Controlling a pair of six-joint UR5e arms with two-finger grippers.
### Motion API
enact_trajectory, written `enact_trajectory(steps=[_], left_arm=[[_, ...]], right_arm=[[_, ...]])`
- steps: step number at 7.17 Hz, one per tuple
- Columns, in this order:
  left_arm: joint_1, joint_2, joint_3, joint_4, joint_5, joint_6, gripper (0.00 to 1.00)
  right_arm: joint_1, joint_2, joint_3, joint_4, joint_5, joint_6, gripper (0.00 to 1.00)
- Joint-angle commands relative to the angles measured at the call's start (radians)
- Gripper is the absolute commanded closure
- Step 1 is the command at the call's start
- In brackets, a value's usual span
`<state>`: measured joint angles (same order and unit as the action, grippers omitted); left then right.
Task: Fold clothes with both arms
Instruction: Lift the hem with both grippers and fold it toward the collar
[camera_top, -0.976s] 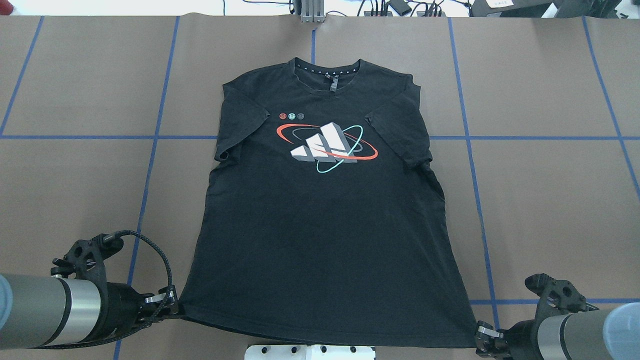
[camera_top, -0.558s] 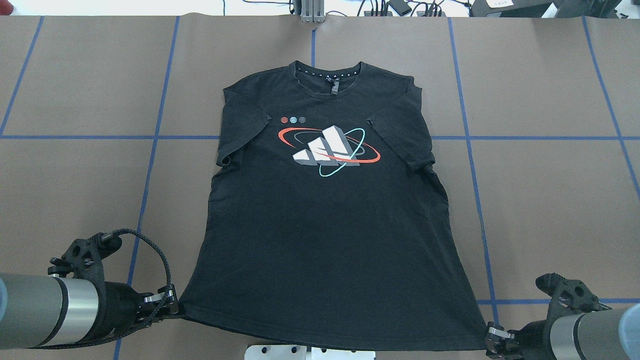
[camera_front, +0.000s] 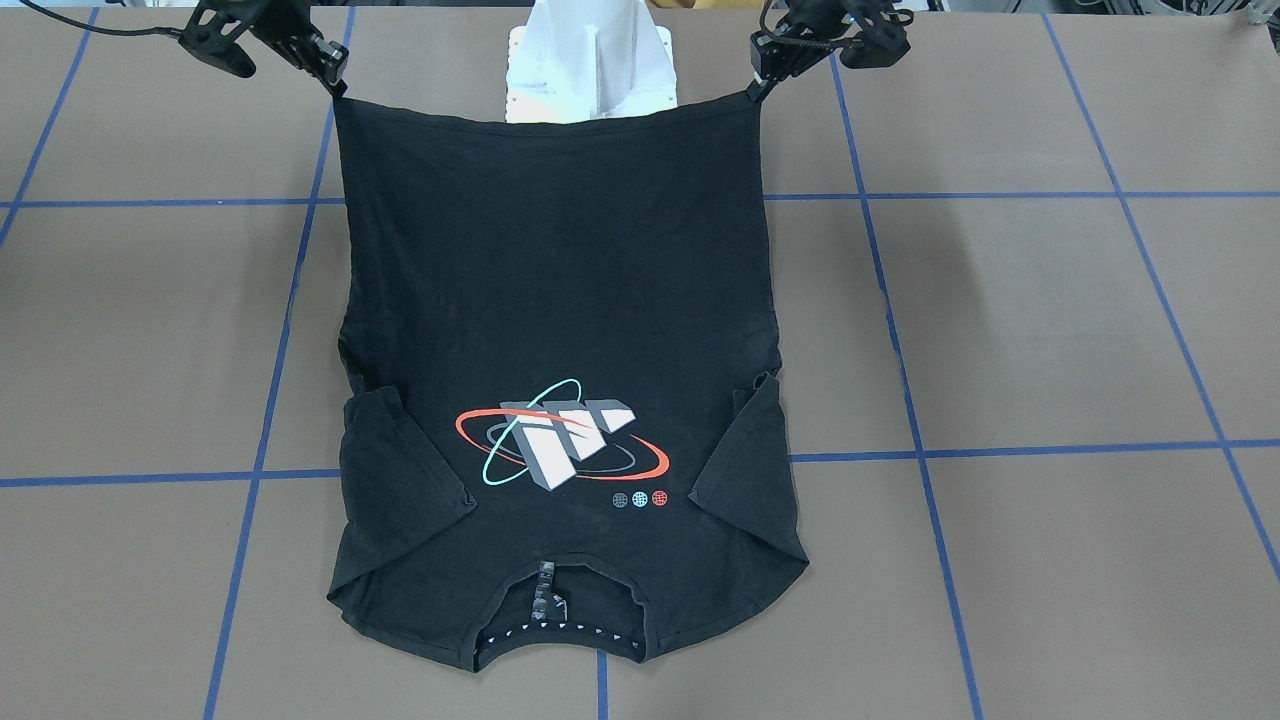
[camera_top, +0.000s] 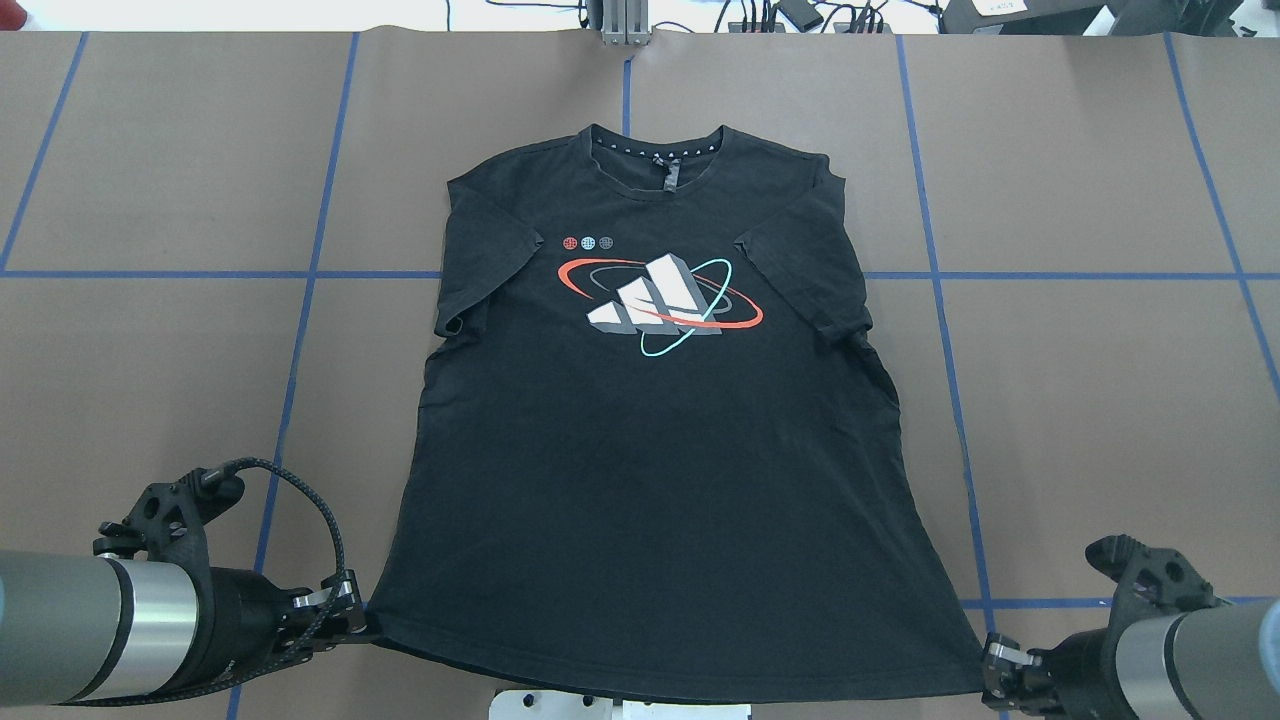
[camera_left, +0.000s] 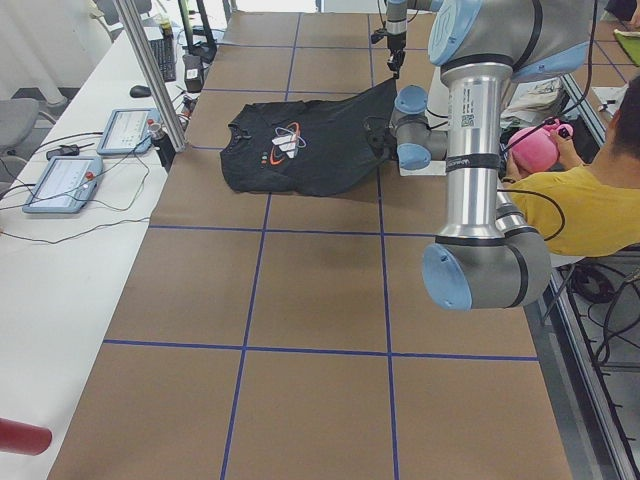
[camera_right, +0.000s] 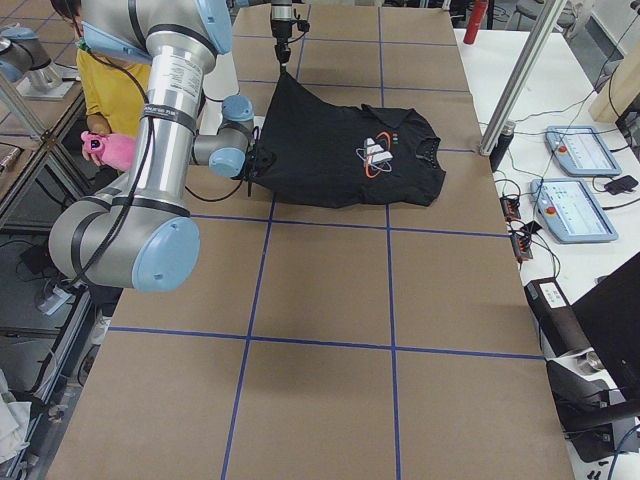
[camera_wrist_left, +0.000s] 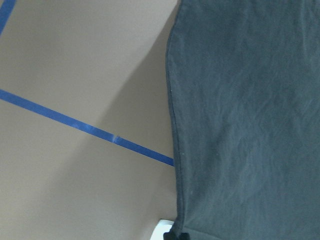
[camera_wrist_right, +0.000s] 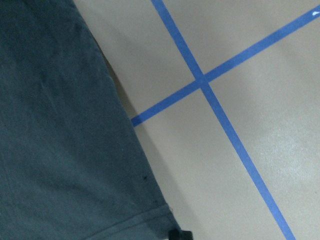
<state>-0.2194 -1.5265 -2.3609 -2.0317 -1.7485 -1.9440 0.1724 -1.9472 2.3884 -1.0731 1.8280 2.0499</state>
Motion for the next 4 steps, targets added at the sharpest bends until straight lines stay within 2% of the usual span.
enact_trajectory(steps=[1,2,3,4], left_arm=[[-0.079,-0.035,0.006,-0.001,0.000,0.014,1.00],[-0.154,-0.085,0.012,0.004,0.000,0.087,1.00],[-0.238,-0.115,0.055,0.004,-0.023,0.126,1.00],[-0.324,-0.162,0.137,-0.005,-0.073,0.131,1.00]], right_arm=[[0.157,0.022,-0.012,-0.007,0.121,-0.016,1.00],[0.258,0.074,-0.037,-0.028,0.185,-0.016,1.00],[0.365,0.167,-0.063,-0.106,0.257,-0.016,1.00],[0.440,0.301,-0.099,-0.254,0.282,-0.019,1.00]])
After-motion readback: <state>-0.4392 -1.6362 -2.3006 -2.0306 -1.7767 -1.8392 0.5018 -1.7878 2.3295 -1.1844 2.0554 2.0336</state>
